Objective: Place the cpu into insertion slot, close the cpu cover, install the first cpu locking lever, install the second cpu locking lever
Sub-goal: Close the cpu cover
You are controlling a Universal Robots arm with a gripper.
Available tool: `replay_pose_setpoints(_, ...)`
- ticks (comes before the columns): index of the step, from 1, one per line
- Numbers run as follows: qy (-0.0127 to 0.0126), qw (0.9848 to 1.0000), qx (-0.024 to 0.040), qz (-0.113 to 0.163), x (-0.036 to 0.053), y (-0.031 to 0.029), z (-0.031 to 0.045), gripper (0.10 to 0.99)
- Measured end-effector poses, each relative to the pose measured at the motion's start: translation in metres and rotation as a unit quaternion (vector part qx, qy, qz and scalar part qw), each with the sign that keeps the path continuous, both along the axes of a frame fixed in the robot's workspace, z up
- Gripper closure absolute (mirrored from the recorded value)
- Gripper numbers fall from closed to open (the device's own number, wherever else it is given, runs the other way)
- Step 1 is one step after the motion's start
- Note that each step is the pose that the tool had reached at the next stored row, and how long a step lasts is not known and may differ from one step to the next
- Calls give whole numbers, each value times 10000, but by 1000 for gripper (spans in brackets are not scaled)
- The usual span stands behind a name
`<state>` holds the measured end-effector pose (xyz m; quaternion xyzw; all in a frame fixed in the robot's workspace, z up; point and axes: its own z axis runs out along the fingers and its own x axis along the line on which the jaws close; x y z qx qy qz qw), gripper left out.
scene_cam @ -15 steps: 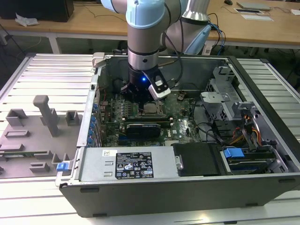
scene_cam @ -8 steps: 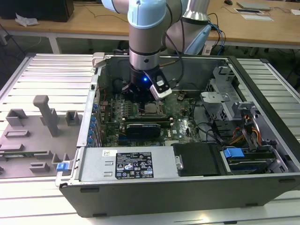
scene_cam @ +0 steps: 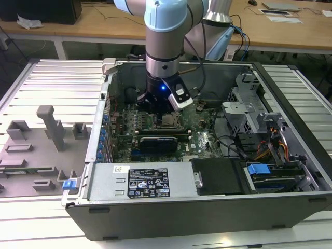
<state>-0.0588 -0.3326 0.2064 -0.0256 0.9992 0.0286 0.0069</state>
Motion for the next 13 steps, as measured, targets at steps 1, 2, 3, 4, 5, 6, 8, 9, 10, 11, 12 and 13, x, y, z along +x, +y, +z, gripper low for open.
replay_pose_setpoints(1, 0, 10000, -3, 0, 0, 0, 10, 980)
replay_pose_setpoints(2, 1, 10000, -9, 1, 0, -1, 26, 980)
replay_pose_setpoints(3, 1, 10000, -16, 0, 0, -1, 36, 980)
replay_pose_setpoints(4, 1, 10000, -28, 0, -1, -1, 48, 980)
replay_pose_setpoints(5, 0, 10000, -42, 0, 0, 0, 56, 980)
replay_pose_setpoints(6, 0, 10000, -68, 0, 3, -1, 59, 980)
replay_pose_setpoints(8, 1, 10000, -75, -2, 63, -1, 60, 980)
replay_pose_setpoints(9, 1, 10000, -75, -1, 88, -1, 60, 980)
replay_pose_setpoints(10, 2, 10000, -76, -1, 134, -1, 60, 980)
replay_pose_setpoints(11, 2, 10000, -76, -2, 170, -1, 60, 980)
replay_pose_setpoints(12, 4, 10000, -77, -1, 198, -1, 62, 980)
replay_pose_setpoints(13, 4, 10000, -76, -1, 208, 1, 77, 980)
